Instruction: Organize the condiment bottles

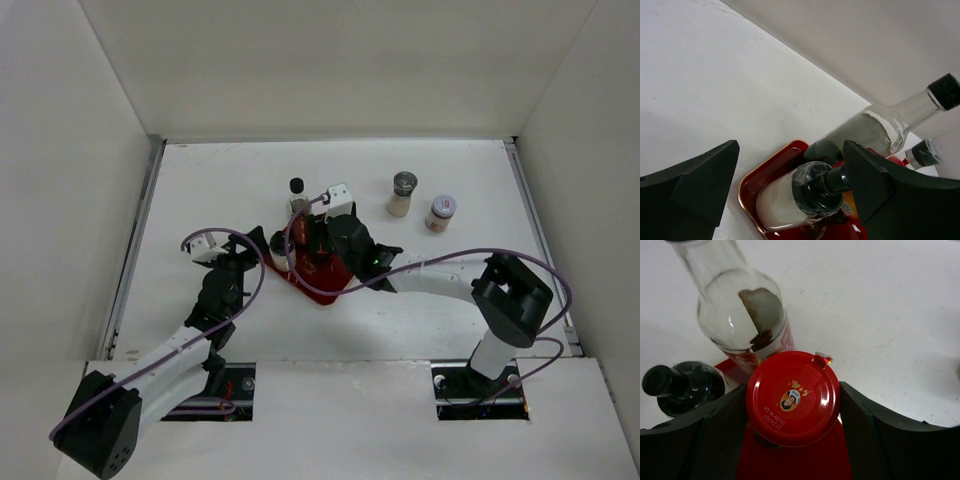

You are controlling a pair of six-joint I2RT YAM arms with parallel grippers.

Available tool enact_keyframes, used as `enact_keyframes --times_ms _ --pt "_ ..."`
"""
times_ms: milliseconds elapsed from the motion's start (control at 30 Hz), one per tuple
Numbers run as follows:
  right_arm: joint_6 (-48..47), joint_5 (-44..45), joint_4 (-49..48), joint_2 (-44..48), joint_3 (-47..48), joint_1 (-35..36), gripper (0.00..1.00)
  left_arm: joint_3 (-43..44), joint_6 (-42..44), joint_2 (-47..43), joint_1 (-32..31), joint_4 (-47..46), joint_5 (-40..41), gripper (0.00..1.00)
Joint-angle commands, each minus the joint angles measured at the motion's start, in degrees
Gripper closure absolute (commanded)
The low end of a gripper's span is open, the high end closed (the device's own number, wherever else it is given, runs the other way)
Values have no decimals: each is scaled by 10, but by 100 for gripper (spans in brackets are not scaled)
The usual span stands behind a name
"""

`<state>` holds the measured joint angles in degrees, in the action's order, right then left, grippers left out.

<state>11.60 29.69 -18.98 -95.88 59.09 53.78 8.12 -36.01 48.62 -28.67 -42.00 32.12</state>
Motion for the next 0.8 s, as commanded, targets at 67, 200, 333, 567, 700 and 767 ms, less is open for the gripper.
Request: enact_keyframes --times_ms 67,200,333,567,700,767 --pt "22 3 -106 -8 27 6 45 -12 -32 -27 31 16 18 19" --pt "26 5 -107 0 6 12 31 -13 -60 -26 53 37 8 26" --pt "26 7 -100 36 -19 14 8 -12 -77 -8 69 45 -1 31" --pt "55 5 -60 152 -108 13 3 -4 -111 50 93 46 -46 61" --pt "124 3 7 192 -175 2 59 6 -128 90 109 46 -74 72" --pt "168 -11 66 196 -189 -7 76 8 -140 108 116 46 -93 73"
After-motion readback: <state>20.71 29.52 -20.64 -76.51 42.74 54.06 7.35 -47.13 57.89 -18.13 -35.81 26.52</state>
